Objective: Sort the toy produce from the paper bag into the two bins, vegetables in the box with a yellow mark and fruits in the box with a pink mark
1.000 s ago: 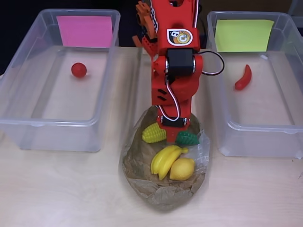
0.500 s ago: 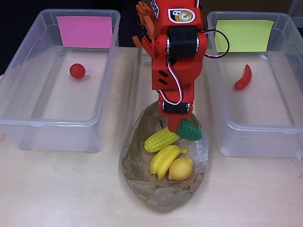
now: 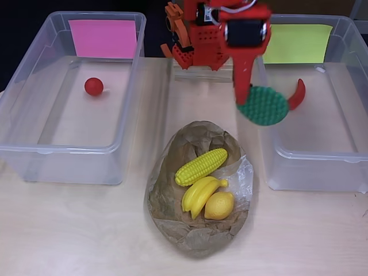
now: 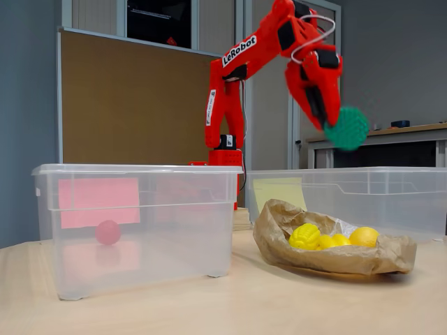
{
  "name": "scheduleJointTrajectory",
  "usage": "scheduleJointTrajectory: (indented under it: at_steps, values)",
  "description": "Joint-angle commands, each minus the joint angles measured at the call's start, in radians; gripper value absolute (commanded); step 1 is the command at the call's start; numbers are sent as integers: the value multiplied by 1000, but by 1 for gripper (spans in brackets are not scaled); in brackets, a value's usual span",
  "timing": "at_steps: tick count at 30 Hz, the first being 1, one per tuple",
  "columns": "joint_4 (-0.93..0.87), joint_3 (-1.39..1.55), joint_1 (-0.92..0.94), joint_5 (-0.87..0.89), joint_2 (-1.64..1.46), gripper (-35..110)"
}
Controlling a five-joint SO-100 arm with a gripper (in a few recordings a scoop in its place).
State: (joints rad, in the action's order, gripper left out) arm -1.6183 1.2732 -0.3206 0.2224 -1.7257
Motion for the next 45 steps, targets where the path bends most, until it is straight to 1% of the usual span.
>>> scheduleJointTrajectory:
  at_steps: [1, 5, 8, 16, 18, 22, 25, 28, 35, 39, 42, 45]
  values:
    - [-35, 54, -144, 213, -183, 0]
    - [-38, 198, -353, 543, -304, 0]
    - [-12, 364, -492, 844, -394, 0]
    - [107, 822, -844, 1647, -620, 0]
    - [152, 917, -937, 1822, -661, 0]
    - [242, 1054, -1100, 2108, -699, 0]
    - [285, 1118, -1189, 2267, -706, 0]
    - [336, 1172, -1261, 2385, -686, 1]
    - [546, 1281, -1342, 2471, -574, 3]
    - [624, 1299, -1351, 2476, -505, 8]
    - [644, 1299, -1355, 2473, -491, 14]
    - [646, 1295, -1358, 2471, -492, 17]
